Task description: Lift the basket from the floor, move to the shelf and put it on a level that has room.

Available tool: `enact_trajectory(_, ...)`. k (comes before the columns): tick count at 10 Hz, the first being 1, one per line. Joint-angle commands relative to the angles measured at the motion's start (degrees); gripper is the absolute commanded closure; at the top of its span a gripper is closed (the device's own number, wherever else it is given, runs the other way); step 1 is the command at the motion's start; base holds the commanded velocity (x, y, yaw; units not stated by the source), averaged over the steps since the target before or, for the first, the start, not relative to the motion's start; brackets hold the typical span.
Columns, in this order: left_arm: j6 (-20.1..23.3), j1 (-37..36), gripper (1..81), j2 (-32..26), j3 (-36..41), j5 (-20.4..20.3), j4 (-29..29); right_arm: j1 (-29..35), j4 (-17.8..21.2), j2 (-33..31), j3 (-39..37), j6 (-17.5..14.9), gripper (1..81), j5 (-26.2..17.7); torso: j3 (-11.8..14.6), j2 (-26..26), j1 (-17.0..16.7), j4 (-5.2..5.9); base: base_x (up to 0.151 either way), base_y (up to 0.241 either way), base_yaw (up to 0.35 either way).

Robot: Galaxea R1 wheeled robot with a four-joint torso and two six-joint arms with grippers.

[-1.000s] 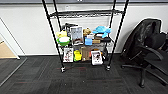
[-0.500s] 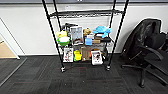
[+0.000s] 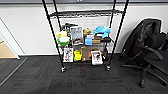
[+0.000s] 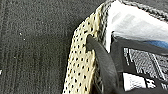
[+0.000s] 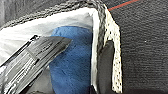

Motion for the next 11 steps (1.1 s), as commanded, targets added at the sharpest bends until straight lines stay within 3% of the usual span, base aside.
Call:
enact_trajectory(1,-0.4,-5.5,81.1,-1.1,1.1,3.1,-1.4,6.0,2.7,-2.4,6.0,-0.1,81.1,-3.8,0.0,0.0,0.0,0.0,0.0,0.0,0.0)
enact_trajectory(3,-0.4,-5.5,81.1,-4.0,5.9,3.1,-1.4,6.3,5.1,-4.9,9.6,-0.1,81.1,-3.8,0.0,0.0,0.0,0.0,0.0,0.0,0.0)
enact_trajectory(7,-0.7,-5.9,81.1,-13.3,22.5,1.1,-1.2,8.5,8.9,-8.5,15.1,-0.1,81.1,-3.3,0.0,0.0,0.0,0.0,0.0,0.0,0.0)
enact_trajectory(11,-1.6,-5.9,81.1,-16.7,27.9,-2.9,-1.3,11.1,11.3,-9.7,16.6,-0.1,81.1,-3.7,0.0,0.0,0.0,0.0,0.0,0.0,0.0)
